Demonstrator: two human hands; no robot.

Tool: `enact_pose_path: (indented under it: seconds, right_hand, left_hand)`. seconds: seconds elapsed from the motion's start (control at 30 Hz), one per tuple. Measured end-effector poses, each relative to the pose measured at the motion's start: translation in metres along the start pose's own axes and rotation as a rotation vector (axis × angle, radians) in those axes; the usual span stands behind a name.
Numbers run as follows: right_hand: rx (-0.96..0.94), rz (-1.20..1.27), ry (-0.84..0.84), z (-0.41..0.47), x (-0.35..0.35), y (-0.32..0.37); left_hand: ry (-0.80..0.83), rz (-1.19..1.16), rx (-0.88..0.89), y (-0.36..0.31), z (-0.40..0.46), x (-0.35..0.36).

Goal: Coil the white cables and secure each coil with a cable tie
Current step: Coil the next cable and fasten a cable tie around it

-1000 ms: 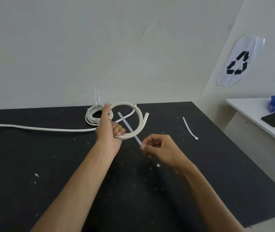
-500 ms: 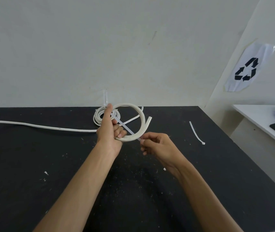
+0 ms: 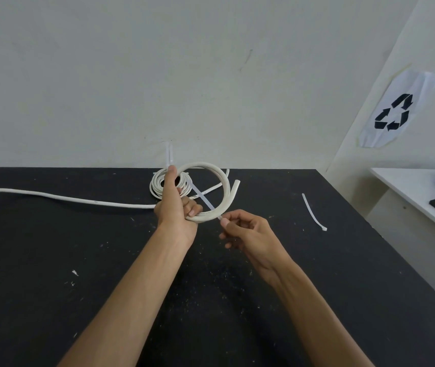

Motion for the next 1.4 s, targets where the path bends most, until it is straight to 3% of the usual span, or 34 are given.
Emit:
enact_pose_path:
  seconds: [0.83, 1.27, 1.4]
  right_hand:
    - [0.038, -0.011, -0.035, 0.009, 0.014, -0.001]
    - [-0.001, 0.023, -0.074, 0.003, 0.01, 0.012]
    - [-0.027, 0.027, 0.001, 0.001, 0.01, 0.016]
  left_hand:
    - [0.202, 0.083, -0.011, 0.001, 0.002, 0.005]
    - [0.213, 0.005, -0.026, -0.004, -0.001, 0.005]
    - [0.191, -0.044, -0.047, -0.003, 0.0, 0.003]
Point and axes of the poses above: each hand's wrist, its own z-axis towards the middle knuckle, its own x-axis out of the palm, y = z × x, the point moved 5 cm from there along z, towards the middle knuckle, and after that the axes turned 11 degrees about -x, right-handed, at the moved point
